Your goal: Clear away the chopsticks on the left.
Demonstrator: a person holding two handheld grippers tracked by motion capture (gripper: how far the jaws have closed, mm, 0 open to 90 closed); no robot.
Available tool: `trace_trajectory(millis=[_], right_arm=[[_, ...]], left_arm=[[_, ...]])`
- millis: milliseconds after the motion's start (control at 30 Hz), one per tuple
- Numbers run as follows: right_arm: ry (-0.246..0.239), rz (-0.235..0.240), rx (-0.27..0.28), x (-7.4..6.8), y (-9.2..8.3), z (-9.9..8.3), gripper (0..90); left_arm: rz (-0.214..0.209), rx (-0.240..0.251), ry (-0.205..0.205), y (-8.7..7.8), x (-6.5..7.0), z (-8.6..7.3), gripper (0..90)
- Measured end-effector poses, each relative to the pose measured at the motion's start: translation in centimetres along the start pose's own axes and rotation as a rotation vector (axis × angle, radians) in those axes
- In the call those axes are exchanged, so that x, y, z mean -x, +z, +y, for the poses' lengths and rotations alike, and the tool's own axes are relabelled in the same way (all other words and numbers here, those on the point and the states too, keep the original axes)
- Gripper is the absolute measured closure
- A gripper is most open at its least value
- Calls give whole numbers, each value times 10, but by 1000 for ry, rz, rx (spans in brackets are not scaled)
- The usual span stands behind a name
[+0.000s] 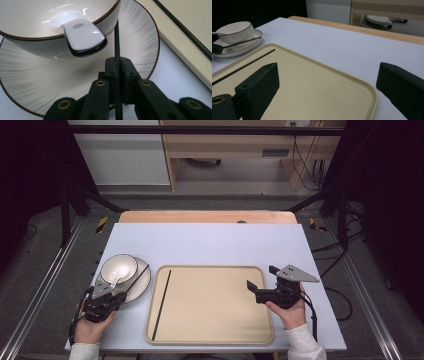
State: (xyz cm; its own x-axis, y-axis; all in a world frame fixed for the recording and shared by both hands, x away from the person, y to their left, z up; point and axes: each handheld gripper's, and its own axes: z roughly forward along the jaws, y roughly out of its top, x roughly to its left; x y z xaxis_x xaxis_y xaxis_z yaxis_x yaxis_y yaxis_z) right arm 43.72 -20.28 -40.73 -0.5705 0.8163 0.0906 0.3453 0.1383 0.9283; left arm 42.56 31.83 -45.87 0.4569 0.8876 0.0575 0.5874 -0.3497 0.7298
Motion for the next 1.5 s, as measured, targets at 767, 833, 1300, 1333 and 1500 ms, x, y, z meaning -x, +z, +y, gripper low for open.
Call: trace_trajectory(millis=[767, 833, 1300, 1333, 1500], right_arm=[[0, -3, 7, 1, -3, 1, 47], [0, -4, 9, 1, -3, 1, 46], [3, -6, 9, 1, -3, 1, 47], [4, -9, 10, 1, -3, 1, 46], [5, -9, 12, 1, -4, 1, 47]], left_arm=[[-8, 110, -23, -19, 31, 17, 853], [-2, 112, -14, -20, 37, 19, 853], [43, 194, -85, -21, 79, 27, 854], [49, 201, -95, -21, 82, 28, 853], [82, 216, -124, -19, 95, 31, 854]])
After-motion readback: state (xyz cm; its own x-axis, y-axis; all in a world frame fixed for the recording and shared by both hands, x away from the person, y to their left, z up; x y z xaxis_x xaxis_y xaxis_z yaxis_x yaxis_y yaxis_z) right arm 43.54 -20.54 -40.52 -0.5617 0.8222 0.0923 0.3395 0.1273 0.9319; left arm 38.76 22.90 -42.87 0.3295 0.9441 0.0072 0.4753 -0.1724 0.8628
